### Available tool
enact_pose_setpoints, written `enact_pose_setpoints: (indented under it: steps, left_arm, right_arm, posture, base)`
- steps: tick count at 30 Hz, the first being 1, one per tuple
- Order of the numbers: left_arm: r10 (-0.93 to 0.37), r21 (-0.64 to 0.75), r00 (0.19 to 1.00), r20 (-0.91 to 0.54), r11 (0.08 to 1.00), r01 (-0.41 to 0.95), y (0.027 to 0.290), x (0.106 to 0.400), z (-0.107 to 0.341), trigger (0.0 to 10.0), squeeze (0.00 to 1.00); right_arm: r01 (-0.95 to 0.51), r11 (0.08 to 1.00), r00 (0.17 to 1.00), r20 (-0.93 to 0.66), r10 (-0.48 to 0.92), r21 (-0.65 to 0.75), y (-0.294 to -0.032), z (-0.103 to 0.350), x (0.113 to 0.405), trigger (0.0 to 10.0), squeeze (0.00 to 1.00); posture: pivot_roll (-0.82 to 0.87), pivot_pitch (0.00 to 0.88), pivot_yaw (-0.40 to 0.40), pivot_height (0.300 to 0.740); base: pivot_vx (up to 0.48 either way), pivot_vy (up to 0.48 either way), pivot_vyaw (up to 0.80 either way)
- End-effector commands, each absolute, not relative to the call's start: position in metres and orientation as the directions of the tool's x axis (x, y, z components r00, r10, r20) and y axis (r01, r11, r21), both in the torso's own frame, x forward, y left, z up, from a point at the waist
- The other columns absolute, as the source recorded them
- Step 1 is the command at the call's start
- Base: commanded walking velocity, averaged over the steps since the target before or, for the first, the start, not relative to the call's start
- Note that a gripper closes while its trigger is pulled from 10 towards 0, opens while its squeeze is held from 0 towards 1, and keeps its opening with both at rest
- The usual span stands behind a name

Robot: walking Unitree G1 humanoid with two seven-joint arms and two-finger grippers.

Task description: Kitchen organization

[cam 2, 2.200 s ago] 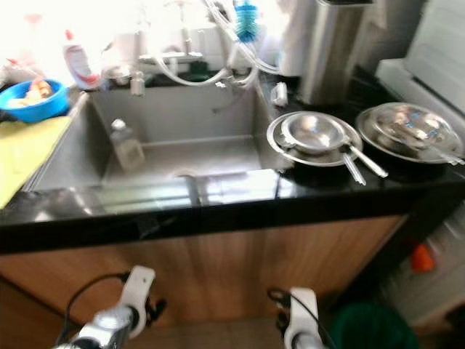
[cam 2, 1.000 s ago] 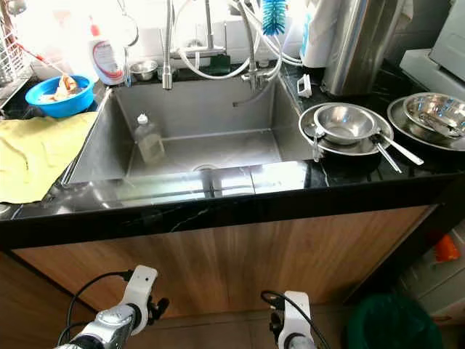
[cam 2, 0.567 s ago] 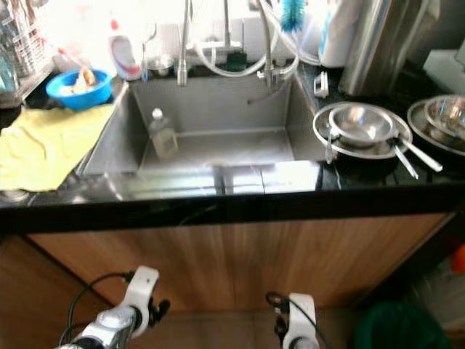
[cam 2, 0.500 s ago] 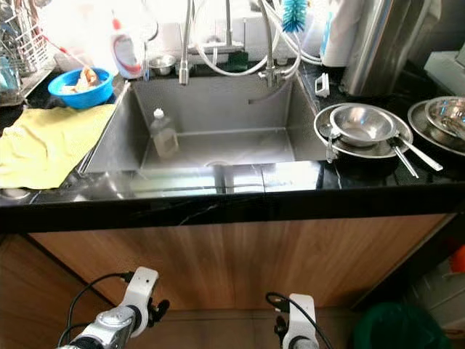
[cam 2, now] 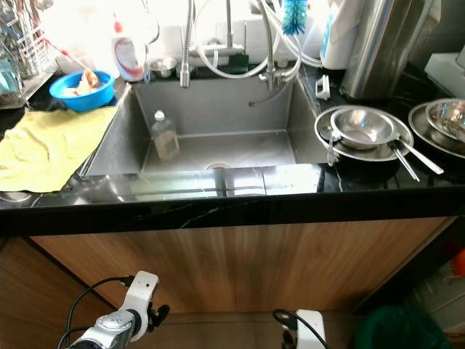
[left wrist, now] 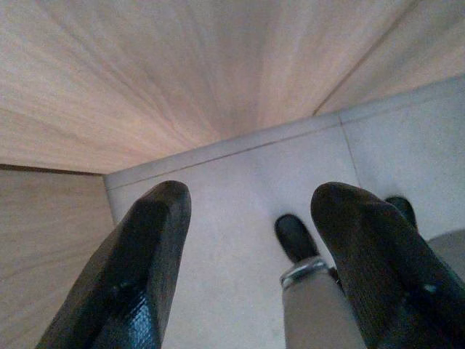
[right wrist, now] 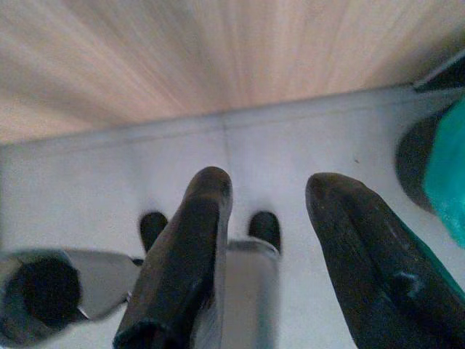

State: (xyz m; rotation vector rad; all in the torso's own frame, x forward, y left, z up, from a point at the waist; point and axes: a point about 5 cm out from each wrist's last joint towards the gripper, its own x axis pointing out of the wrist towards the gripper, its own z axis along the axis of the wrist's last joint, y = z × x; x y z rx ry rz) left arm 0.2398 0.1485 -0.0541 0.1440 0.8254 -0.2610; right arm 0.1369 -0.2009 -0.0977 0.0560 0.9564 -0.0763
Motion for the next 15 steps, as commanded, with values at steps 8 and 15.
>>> enact_pose_setpoints:
  steps: [8, 15]
  left_arm:
    - [-0.16, 0.051, 0.635, -0.756, 0.952, 0.3, 0.156, 0.237, -0.056, 10.0, 0.0]
    - [-0.162, 0.056, 0.646, -0.746, 0.951, 0.303, 0.156, 0.241, -0.053, 10.0, 0.0]
  right_arm:
    - [0.104, 0.994, 0.571, -0.821, -0.024, 0.044, -0.207, -0.101, 0.119, 10.0, 0.0]
    - [0.103, 0.993, 0.569, -0.822, -0.018, 0.049, -0.2, -0.1, 0.129, 10.0, 0.0]
  posture:
    - [-0.1, 0.0, 0.101, 0.74]
    - [-0.1, 0.0, 0.103, 0.74]
  base:
    - [0.198, 0.0, 0.0]
    - [0.0, 0.0, 0.0]
